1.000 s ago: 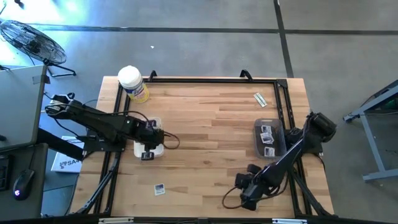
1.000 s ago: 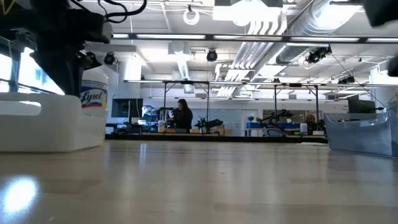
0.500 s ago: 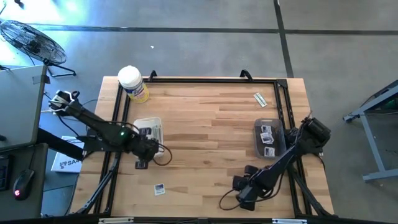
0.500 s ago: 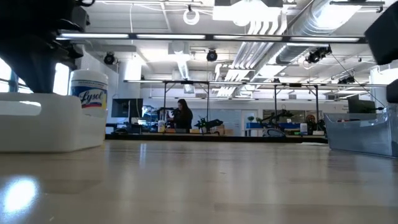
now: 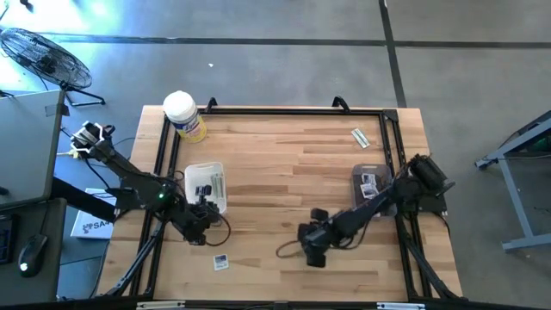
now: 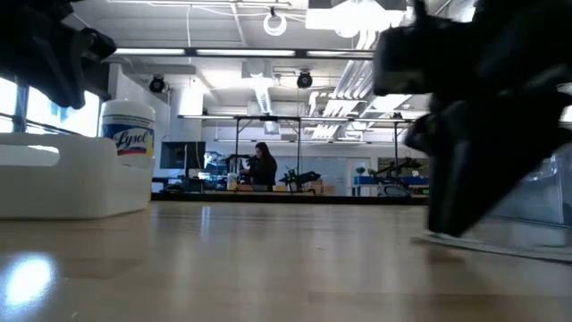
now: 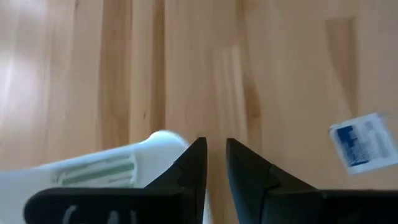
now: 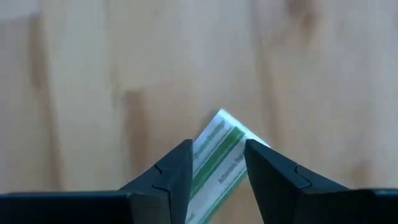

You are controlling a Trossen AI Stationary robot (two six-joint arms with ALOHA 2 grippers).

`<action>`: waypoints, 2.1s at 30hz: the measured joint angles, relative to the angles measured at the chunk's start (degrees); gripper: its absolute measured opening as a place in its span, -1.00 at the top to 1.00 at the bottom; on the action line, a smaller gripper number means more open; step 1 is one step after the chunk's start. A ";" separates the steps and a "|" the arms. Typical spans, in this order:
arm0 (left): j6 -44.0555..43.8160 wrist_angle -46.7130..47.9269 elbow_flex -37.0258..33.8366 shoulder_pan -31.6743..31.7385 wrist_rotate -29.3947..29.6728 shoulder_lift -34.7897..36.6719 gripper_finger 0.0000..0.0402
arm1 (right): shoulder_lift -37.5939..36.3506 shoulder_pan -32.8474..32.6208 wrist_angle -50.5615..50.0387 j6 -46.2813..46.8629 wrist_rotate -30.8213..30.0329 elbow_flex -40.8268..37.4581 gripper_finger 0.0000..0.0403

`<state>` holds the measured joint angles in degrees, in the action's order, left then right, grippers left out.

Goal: Pick & Place First Aid Supplies
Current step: Put the green bandage into the white bin

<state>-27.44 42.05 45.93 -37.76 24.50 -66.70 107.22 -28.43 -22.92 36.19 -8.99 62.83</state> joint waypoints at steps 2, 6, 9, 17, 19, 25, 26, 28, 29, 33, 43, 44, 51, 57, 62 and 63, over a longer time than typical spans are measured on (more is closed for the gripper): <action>0.02 -1.42 0.00 -0.98 0.60 0.00 0.72 | 0.49 2.28 3.07 -4.28 0.00 0.00 0.30; 0.06 -2.27 0.00 -2.53 2.80 -0.01 0.72 | 2.51 6.56 7.38 -11.24 2.31 0.09 0.30; -0.03 -2.31 0.00 -2.92 3.92 -0.05 0.72 | 3.81 9.08 8.89 -14.80 3.23 0.26 0.30; -0.25 -2.46 0.00 -2.78 4.41 -0.07 0.72 | 1.31 11.79 8.17 -22.31 -1.76 -0.09 0.30; -0.78 -2.50 0.00 -2.77 4.39 -0.07 0.72 | -0.60 11.39 6.53 -22.22 0.80 0.05 0.30; -1.35 -2.67 0.00 -2.77 5.68 -0.07 0.72 | -2.22 6.65 -2.65 -19.09 3.57 0.00 0.30; -1.34 -2.77 0.00 -2.77 6.09 -0.07 0.72 | -2.22 5.97 -2.91 -18.24 3.64 0.00 0.30; -1.35 -3.27 0.00 -2.77 6.90 -0.07 0.72 | -1.84 4.81 -2.94 -16.85 3.01 0.00 0.30; -1.33 -3.40 0.00 -2.77 7.27 -0.07 0.72 | -1.46 4.42 -2.92 -16.68 2.34 0.00 0.30; -1.29 -3.51 0.00 -2.77 8.08 -0.04 0.72 | 0.22 4.08 -1.62 -17.01 -0.11 0.00 0.30; 0.56 -5.67 0.00 -2.77 9.07 -0.04 0.72 | 1.76 10.90 12.36 -25.53 -6.21 0.07 0.30; 0.96 -6.01 0.00 -2.77 9.46 -0.04 0.72 | 1.93 11.96 13.30 -26.44 -6.59 0.07 0.30; 1.68 -7.64 0.00 -2.77 9.57 -0.02 0.72 | 3.42 17.61 16.61 -31.18 -6.23 0.04 0.30; 1.66 -7.65 0.00 -2.77 7.81 -0.02 0.72 | -0.10 14.95 14.04 -30.80 2.23 0.11 0.30; 1.93 -9.31 -0.79 -2.76 10.79 0.00 0.72 | -0.36 9.01 10.87 -27.26 6.20 0.11 0.30; 2.23 -9.92 -1.32 -2.75 11.29 0.00 0.72 | -0.20 7.87 9.92 -26.34 6.14 0.11 0.30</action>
<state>-25.21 32.13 44.61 -40.51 35.79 -66.70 107.02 -20.56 -13.00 9.85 -2.85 62.94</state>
